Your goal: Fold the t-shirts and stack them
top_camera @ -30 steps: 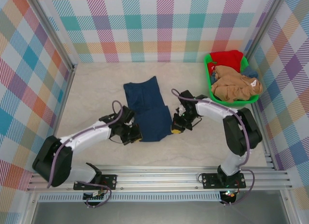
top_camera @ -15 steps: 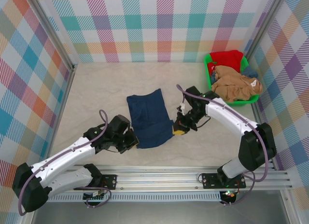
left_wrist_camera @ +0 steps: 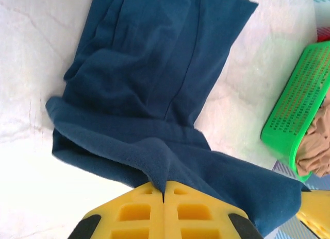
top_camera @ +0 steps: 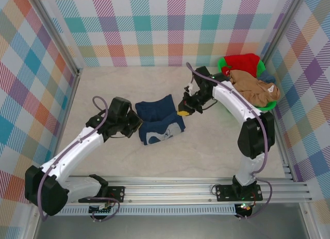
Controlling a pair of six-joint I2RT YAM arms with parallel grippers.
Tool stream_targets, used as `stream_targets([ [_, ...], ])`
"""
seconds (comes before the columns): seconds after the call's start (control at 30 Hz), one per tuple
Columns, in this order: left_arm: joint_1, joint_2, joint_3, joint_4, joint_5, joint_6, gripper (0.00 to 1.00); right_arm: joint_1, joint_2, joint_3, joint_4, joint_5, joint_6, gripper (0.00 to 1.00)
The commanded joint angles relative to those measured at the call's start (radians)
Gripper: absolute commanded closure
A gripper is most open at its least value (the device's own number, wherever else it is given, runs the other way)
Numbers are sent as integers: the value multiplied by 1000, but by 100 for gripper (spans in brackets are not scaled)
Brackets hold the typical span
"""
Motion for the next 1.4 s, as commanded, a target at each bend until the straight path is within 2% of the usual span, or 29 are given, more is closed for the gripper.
stream_targets([
  [0.0, 60, 39, 49, 53, 40, 42, 100, -8, 50, 71, 2, -18, 6, 100],
  [0.4, 211, 269, 215, 109, 106, 107, 100, -43, 279, 362, 15, -10, 67, 100],
  [0.57, 271, 410, 251, 203, 147, 118, 99, -64, 445, 499, 77, -41, 104, 100],
  [0.6, 280, 453, 267, 215, 155, 122, 98, -69, 493, 543, 87, -48, 105, 96],
  [0.63, 288, 495, 284, 226, 160, 129, 94, -71, 534, 583, 100, -60, 98, 87],
  [0.67, 298, 538, 307, 227, 156, 140, 81, -74, 579, 642, 97, -57, 92, 76],
  [0.7, 309, 575, 325, 231, 136, 154, 58, -79, 627, 701, 93, -53, 93, 69],
  [0.73, 322, 599, 335, 242, 119, 161, 49, -86, 670, 743, 93, -46, 98, 66],
  [0.77, 339, 623, 334, 271, 115, 151, 44, -93, 699, 777, 113, -48, 103, 63],
  [0.83, 354, 624, 328, 379, 111, 130, 43, -103, 717, 812, 152, -40, 102, 58],
  [0.9, 348, 608, 372, 341, 92, 155, 43, -108, 708, 835, 151, -15, 81, 54],
  [1.03, 302, 558, 387, 186, 84, 219, 44, -108, 622, 750, 111, 23, 39, 54],
  [1.13, 275, 502, 288, 146, 89, 218, 47, -102, 468, 477, 222, 52, 48, 55],
  [1.23, 264, 461, 188, 156, 111, 210, 56, -102, 325, 195, 377, 80, 102, 59],
  [1.3, 265, 454, 145, 169, 120, 208, 61, -101, 290, 91, 443, 68, 124, 59],
  [1.37, 260, 456, 124, 195, 149, 194, 61, -92, 293, 52, 452, 57, 127, 60],
])
